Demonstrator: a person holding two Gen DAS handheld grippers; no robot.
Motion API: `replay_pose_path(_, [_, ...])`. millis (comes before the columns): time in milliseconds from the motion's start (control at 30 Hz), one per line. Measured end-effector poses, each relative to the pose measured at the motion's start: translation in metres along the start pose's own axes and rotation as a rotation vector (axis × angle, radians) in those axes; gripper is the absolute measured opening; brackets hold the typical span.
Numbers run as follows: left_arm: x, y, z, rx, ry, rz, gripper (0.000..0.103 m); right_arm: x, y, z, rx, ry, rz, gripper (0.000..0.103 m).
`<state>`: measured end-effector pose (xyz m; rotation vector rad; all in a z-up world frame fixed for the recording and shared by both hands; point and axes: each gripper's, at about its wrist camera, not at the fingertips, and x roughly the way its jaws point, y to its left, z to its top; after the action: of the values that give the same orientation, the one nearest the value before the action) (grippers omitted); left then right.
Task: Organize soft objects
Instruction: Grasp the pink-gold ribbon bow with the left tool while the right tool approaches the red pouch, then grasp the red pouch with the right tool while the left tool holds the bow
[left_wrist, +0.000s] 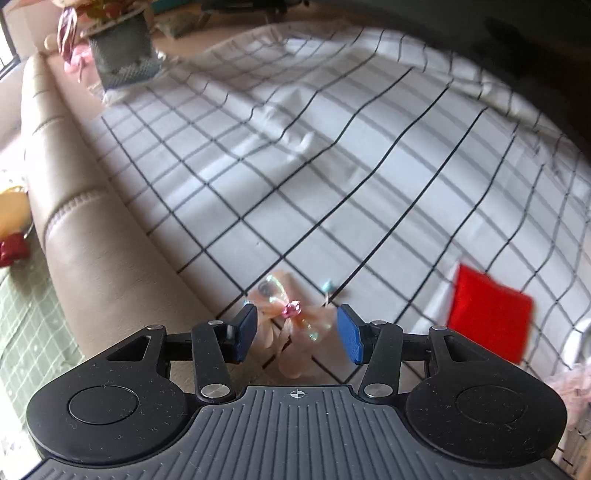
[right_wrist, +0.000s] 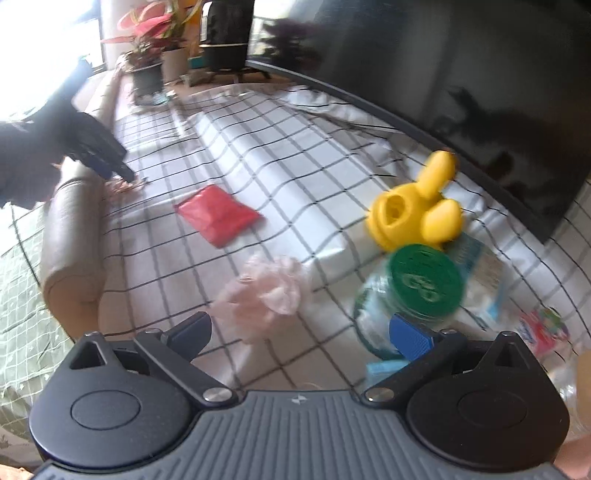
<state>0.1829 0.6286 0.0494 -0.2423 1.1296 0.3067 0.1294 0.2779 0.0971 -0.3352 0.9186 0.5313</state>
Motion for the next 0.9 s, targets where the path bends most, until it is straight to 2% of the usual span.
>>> replay_pose_path(67, [0.007,0.003,-0.003,-0.036,0.005,-0.002,0.052,0.002,0.004,0.001,-0.018,0.005,0.003,0.103])
replay_pose_path(167, [0.006,0.003,-0.001,-0.061,-0.033,-0.007,0.047,0.003,0.003,0.005,-0.020,0.005,0.000,0.103])
replay_pose_path(233, [0.008,0.001,-0.001,-0.061,-0.061,-0.035,0.030,0.005,0.001,0.010,-0.018,0.001,-0.003,0.103])
replay_pose_path(300, [0.011,-0.001,-0.003,-0.041,-0.090,-0.040,0.029,0.007,0.002,0.018,-0.027,-0.005,0.000,0.103])
replay_pose_path(400, [0.006,-0.003,-0.011,-0.014,-0.180,-0.070,0.023,0.014,0.010,0.035,-0.047,-0.025,0.025,0.103])
replay_pose_path(433, [0.001,-0.004,-0.016,-0.010,-0.214,-0.087,0.022,0.020,0.015,0.041,-0.055,-0.031,0.044,0.101])
replay_pose_path(533, [-0.015,-0.006,-0.030,0.004,-0.291,-0.185,0.022,0.046,0.028,0.060,-0.058,-0.015,0.108,0.086])
replay_pose_path(667, [-0.038,-0.007,-0.048,0.011,-0.349,-0.229,0.022,0.093,0.041,0.082,0.055,0.053,0.164,0.085])
replay_pose_path(767, [-0.053,0.001,-0.061,-0.028,-0.389,-0.241,0.022,0.126,0.053,0.093,0.245,0.106,0.148,0.085])
replay_pose_path(833, [-0.060,0.006,-0.067,-0.056,-0.406,-0.247,0.022,0.140,0.067,0.095,0.331,0.099,0.103,0.085])
replay_pose_path(900, [-0.066,0.012,-0.073,-0.078,-0.420,-0.249,0.022,0.153,0.086,0.098,0.365,0.087,0.021,0.085])
